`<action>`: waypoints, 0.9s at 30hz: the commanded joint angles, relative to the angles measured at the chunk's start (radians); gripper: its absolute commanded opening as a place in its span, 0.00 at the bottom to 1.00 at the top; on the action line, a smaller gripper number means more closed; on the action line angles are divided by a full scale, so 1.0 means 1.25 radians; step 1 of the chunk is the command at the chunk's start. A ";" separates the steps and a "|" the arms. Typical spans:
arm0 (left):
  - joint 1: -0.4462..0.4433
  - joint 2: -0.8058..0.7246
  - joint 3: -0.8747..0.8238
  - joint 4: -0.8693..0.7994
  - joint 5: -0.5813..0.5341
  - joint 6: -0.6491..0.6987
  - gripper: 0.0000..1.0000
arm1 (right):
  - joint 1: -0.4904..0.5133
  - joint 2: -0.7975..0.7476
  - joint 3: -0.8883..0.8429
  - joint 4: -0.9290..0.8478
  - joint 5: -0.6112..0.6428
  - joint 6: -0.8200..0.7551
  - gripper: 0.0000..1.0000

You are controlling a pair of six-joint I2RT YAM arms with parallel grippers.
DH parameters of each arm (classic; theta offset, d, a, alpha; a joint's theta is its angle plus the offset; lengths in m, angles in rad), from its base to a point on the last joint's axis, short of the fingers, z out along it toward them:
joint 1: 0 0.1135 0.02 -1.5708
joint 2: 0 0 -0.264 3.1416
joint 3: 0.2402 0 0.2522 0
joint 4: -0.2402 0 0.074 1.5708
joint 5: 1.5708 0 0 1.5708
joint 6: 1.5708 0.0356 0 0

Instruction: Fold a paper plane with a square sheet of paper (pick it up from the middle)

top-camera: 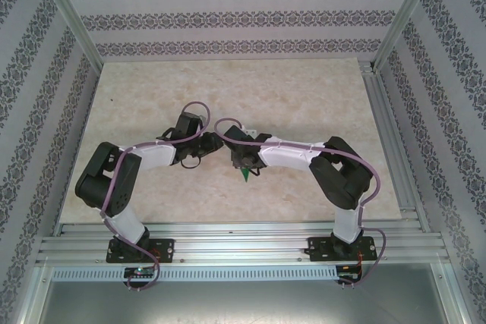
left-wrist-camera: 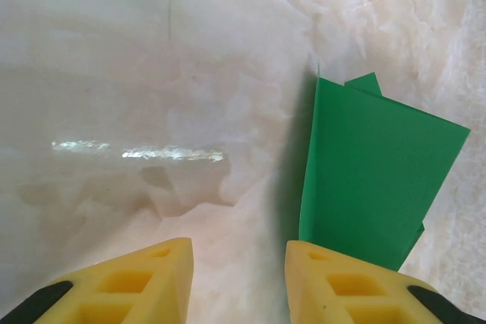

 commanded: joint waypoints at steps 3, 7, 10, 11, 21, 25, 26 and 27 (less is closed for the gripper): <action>0.022 -0.044 -0.012 -0.051 -0.067 0.020 0.47 | 0.008 0.016 0.018 -0.020 0.046 0.011 0.27; 0.033 -0.085 -0.020 -0.092 -0.126 0.026 0.60 | 0.008 0.027 0.024 -0.020 0.039 0.011 0.26; 0.043 -0.121 -0.026 -0.126 -0.170 0.035 0.71 | 0.008 0.032 0.026 -0.017 0.038 0.011 0.24; 0.045 -0.130 -0.026 -0.136 -0.184 0.036 0.73 | 0.008 0.033 0.027 -0.017 0.038 0.011 0.22; 0.062 -0.191 -0.043 -0.180 -0.249 0.043 0.89 | 0.008 0.040 0.033 -0.029 0.053 0.013 0.10; 0.064 -0.195 -0.043 -0.187 -0.256 0.047 0.92 | 0.009 0.043 0.036 -0.034 0.060 0.007 0.06; 0.064 -0.194 -0.044 -0.188 -0.256 0.048 0.92 | 0.010 0.044 0.037 -0.035 0.061 0.003 0.05; 0.065 -0.194 -0.043 -0.189 -0.256 0.048 0.92 | 0.011 0.046 0.040 -0.038 0.066 -0.002 0.06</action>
